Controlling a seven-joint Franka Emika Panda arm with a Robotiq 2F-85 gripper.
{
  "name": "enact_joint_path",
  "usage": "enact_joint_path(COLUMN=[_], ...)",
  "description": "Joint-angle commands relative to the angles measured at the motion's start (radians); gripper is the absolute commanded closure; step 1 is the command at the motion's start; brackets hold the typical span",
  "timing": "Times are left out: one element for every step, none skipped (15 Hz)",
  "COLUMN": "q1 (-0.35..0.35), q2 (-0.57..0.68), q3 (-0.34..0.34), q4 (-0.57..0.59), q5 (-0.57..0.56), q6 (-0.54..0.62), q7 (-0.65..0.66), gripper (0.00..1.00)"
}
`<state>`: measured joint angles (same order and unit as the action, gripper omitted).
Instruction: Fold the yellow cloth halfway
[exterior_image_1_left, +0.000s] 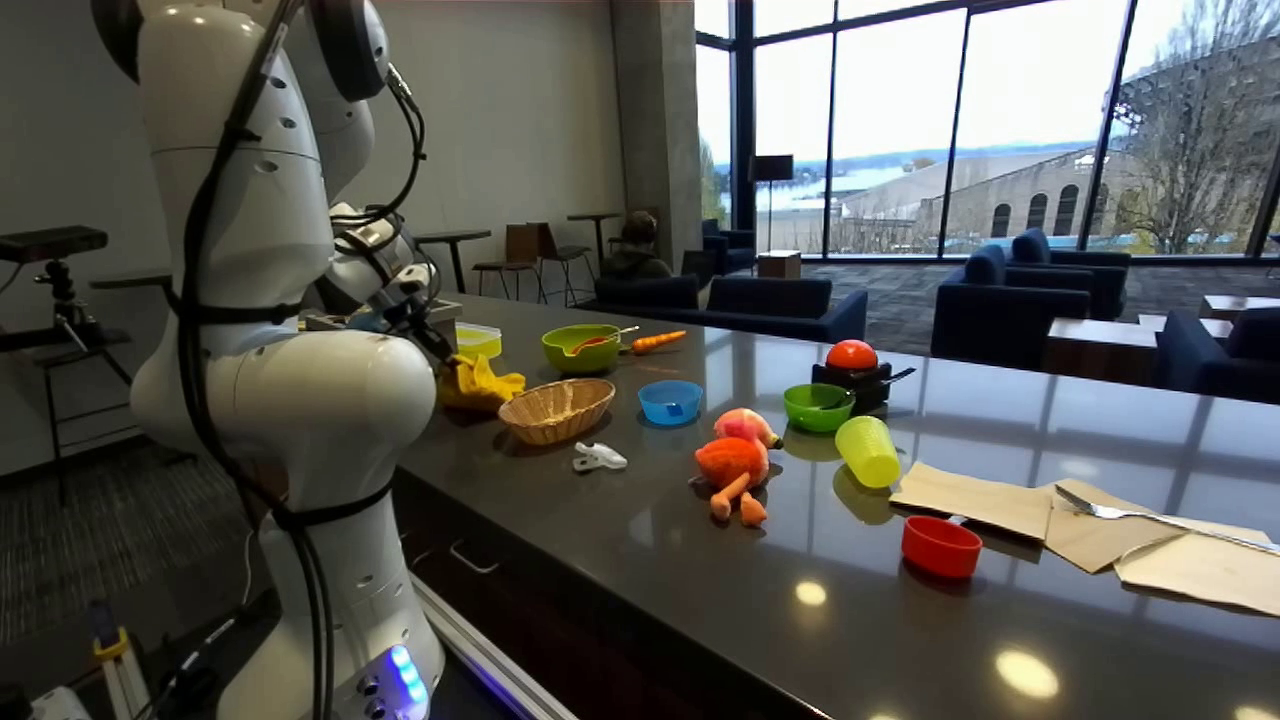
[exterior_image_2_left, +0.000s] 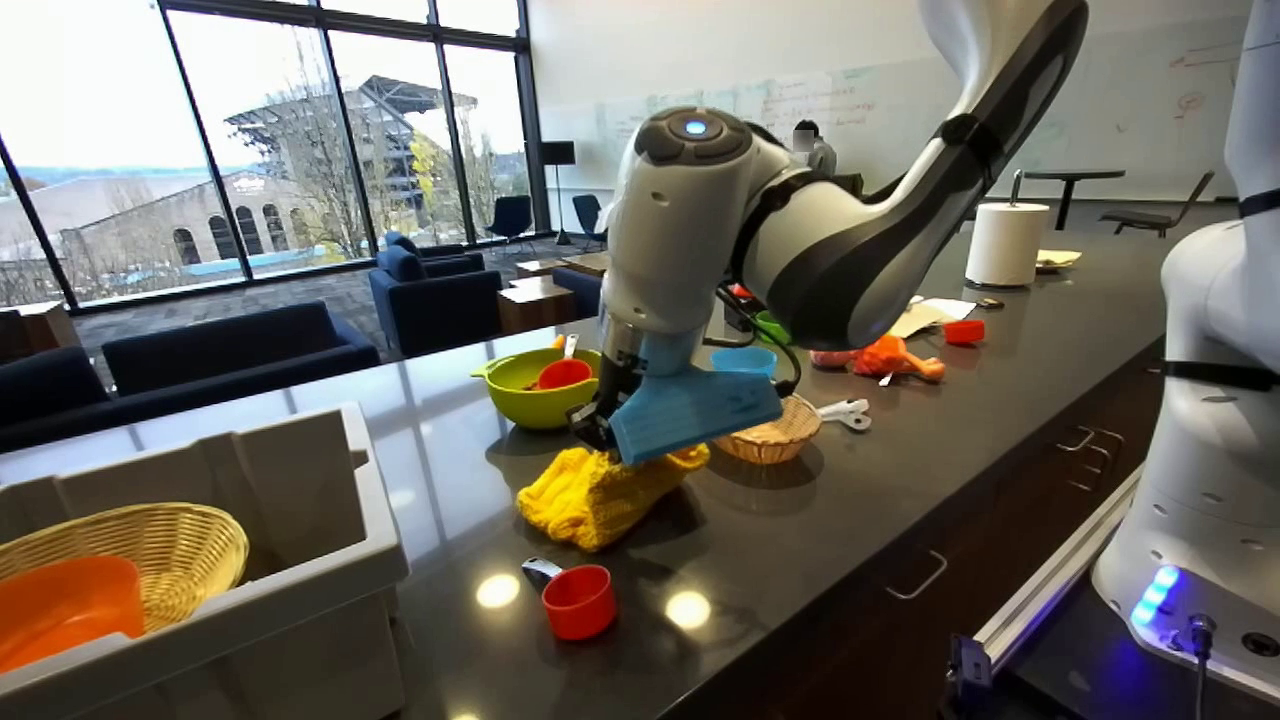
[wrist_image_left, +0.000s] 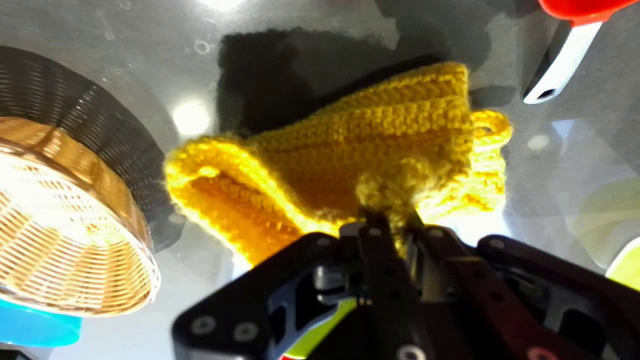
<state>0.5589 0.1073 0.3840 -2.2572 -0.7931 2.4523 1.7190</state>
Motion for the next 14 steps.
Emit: enact_joint_path(q1=[-0.006,-0.005,-0.005,-0.004,-0.005,-0.005,-0.005,-0.004,-0.003,-0.002,-0.001,-0.001,-0.001,-0.001], q2=[0.011,0.019,0.029,0.038,0.048,0.058,0.068,0.079,0.089,0.100,0.113,0.125,0.137,0.150], q3=[-0.002,-0.002,-0.003,-0.004,-0.003,-0.004,-0.004,-0.006,-0.007,-0.009,-0.010,-0.008,-0.006,-0.004], q4=[-0.001,0.002,0.007,0.011,0.015,0.018,0.022,0.026,0.031,0.037,0.043,0.050,0.055,0.060], q5=[-0.115,-0.149,-0.192,-0.233,-0.267,-0.304,-0.338,-0.374,-0.410,-0.448,-0.477,-0.502,-0.523,-0.538], q6=[0.031,0.029,0.023,0.017,0.012,0.007,0.000,-0.006,-0.017,-0.030,-0.051,-0.074,-0.094,-0.112], q7=[0.108,0.137,0.174,0.211,0.240,0.274,0.303,0.338,0.375,0.418,0.453,0.482,0.508,0.528], gripper=[0.98,0.98,0.98,0.98,0.98,0.98,0.98,0.98,0.98,0.98,0.98,0.98,0.98,0.98])
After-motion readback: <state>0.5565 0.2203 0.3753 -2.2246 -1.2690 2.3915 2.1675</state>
